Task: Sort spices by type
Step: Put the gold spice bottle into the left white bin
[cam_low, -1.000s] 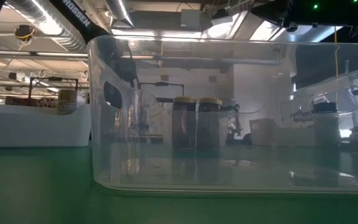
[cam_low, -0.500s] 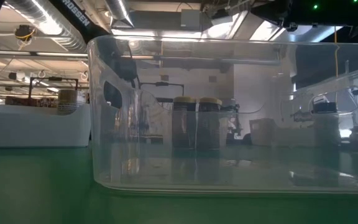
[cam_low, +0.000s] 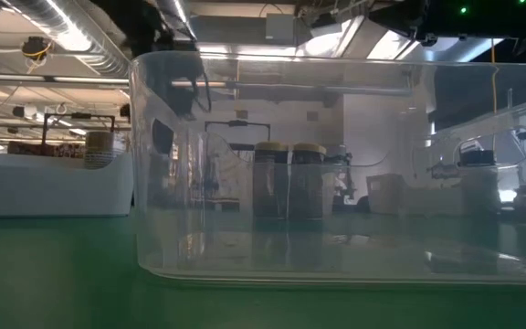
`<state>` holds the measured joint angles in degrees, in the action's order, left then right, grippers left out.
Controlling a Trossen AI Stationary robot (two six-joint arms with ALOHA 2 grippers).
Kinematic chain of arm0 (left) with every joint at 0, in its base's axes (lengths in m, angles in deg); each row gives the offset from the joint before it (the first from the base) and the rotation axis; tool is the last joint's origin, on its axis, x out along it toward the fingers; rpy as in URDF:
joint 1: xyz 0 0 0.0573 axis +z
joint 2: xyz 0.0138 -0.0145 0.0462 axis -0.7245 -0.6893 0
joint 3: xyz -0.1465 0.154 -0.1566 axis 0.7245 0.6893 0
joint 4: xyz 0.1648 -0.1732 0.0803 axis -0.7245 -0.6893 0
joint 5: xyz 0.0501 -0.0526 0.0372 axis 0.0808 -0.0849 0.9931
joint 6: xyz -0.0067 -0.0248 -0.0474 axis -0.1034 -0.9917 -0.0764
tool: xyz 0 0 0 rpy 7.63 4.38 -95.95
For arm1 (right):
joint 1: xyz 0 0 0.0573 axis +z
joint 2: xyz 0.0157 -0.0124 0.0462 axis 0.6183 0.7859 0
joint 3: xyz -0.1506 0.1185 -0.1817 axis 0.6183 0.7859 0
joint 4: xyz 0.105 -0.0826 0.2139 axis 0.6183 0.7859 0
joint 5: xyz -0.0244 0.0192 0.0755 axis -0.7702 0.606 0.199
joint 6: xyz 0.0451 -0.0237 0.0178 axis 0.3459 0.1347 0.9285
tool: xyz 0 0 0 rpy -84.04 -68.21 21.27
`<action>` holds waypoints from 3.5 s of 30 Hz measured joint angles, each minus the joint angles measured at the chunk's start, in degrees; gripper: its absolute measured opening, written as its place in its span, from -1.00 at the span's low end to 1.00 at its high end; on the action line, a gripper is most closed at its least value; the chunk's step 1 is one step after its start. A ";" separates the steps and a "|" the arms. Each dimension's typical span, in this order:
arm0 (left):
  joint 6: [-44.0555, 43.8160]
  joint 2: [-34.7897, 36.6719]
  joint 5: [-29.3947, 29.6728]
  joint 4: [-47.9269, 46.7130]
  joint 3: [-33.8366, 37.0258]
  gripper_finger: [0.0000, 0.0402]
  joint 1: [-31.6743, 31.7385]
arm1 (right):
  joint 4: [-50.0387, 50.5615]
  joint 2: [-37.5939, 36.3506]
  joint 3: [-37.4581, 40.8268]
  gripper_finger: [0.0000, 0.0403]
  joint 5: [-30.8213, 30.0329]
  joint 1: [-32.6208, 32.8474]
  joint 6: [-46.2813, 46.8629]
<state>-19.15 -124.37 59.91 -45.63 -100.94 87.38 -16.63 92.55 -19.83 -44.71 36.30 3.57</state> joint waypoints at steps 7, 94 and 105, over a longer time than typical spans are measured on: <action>-6.48 10.51 0.03 -7.33 -0.23 0.43 -7.28 | 0.07 0.01 0.00 -0.95 0.11 0.00 -0.36; -32.57 28.59 3.55 -3.31 31.50 0.45 -42.96 | 9.32 -0.03 -0.02 -0.95 10.21 0.00 5.59; -36.38 28.59 4.12 -3.82 31.50 0.45 -41.92 | 11.31 -0.02 -0.02 -0.95 10.69 0.00 7.66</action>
<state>-55.53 -95.78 64.03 -49.45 -69.44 45.45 -5.32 92.54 -19.85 -34.02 36.30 11.23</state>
